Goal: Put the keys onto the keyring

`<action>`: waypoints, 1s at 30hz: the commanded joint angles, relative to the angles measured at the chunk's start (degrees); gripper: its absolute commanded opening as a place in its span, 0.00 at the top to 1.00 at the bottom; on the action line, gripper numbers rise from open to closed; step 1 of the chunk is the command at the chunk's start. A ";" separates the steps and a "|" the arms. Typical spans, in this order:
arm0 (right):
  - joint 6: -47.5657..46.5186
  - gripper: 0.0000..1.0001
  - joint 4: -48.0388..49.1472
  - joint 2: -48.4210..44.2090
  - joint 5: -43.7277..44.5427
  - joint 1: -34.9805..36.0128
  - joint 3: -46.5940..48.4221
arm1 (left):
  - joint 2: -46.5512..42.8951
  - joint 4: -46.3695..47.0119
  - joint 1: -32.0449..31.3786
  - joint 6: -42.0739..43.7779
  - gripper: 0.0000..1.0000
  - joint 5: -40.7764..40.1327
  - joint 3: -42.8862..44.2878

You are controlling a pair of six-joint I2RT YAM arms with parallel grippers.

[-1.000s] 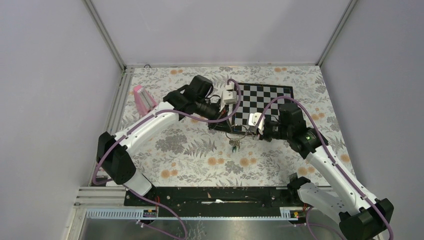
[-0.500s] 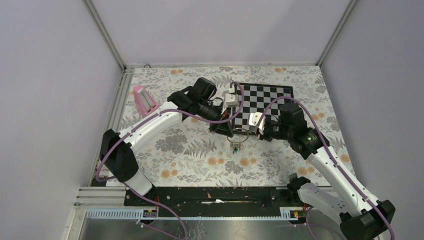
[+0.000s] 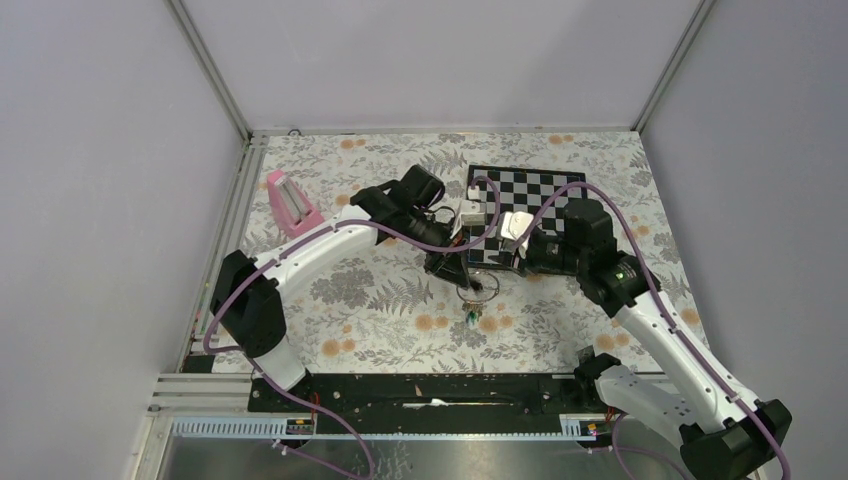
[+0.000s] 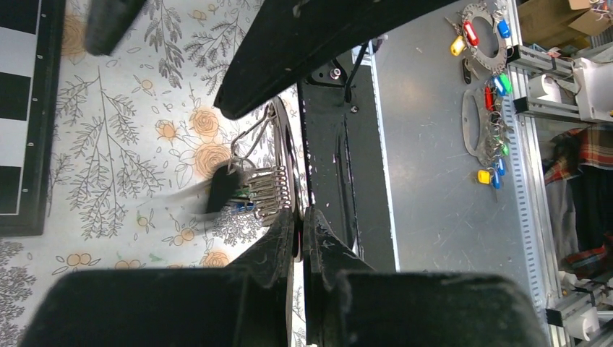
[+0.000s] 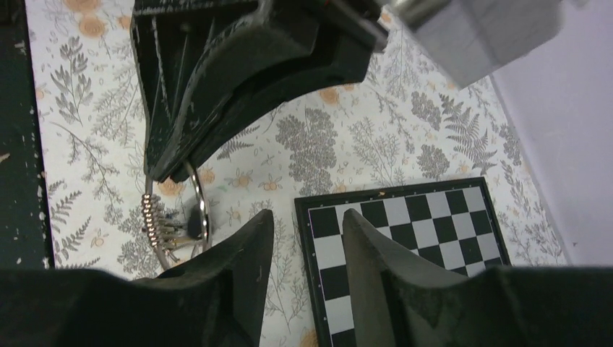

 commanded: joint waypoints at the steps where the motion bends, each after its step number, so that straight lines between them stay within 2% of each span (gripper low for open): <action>1: 5.94 0.51 5.41 0.81 -3.85 0.20 2.40 | -0.60 0.28 -0.26 1.35 1.00 5.47 -0.29; 8: 6.74 0.47 4.93 -0.92 -0.17 0.07 1.37 | -0.60 0.51 0.23 2.13 1.00 7.84 -0.67; 13: 7.63 0.47 0.98 -3.41 1.53 -1.22 1.35 | -1.64 4.79 2.94 -1.28 1.00 10.55 -2.67; 17: 8.39 0.47 -0.34 -4.62 1.43 -2.18 0.40 | -3.27 6.73 4.20 -2.00 1.00 9.43 -3.16; 27: 5.79 0.48 -0.71 -5.21 -4.75 -2.70 -2.94 | -7.98 6.90 7.12 1.77 1.00 13.47 -3.04; 30: 7.67 0.48 -0.47 -4.82 -7.72 -2.86 -2.92 | -9.71 10.30 8.19 -1.11 1.00 14.34 -4.53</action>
